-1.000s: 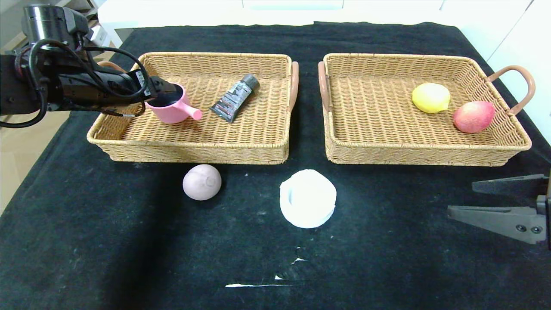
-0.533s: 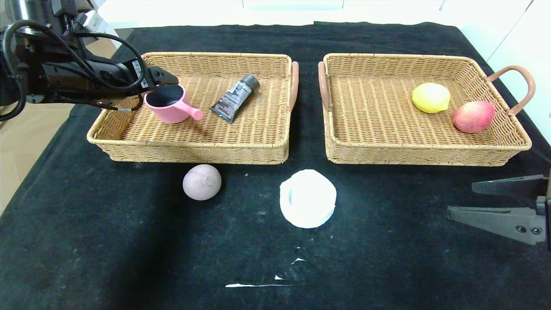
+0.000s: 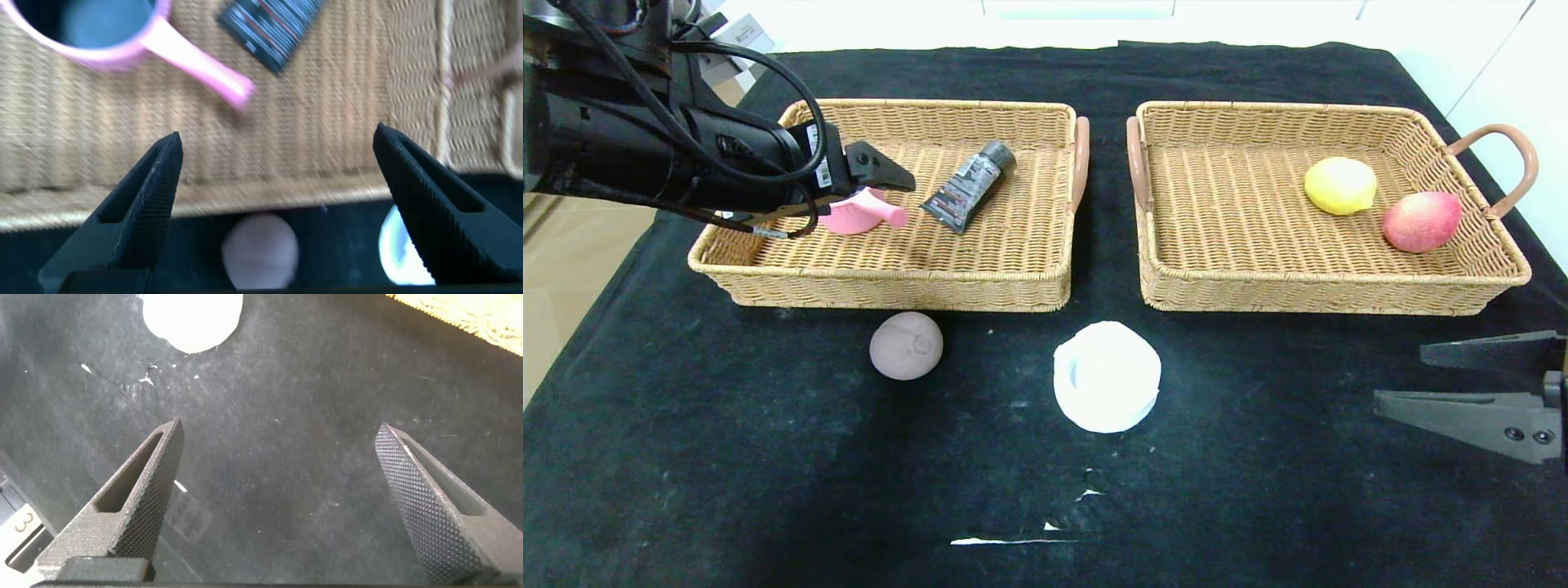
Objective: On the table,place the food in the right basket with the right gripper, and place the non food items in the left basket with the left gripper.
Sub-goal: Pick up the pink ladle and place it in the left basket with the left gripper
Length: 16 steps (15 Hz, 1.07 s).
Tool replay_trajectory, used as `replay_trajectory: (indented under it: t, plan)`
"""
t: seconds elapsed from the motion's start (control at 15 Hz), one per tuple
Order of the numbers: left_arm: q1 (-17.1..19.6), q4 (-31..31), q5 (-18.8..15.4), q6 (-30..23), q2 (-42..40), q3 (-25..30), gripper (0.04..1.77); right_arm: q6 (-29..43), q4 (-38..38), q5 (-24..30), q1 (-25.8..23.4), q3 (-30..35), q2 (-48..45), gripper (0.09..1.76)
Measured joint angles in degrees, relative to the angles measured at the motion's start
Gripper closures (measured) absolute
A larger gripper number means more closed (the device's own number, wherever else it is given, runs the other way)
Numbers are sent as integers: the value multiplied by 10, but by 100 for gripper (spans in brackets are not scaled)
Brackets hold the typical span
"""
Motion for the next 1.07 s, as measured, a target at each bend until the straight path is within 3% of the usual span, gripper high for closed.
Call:
replay_trajectory:
  t: [0.53,1.07]
  plan:
    - [-158,107,100,-1,-34,28,11,0,0,0,-1,-1,-2,14]
    - [-248,120,141,-6,-21,70,10,0,0,0,-1,-1,-2,14]
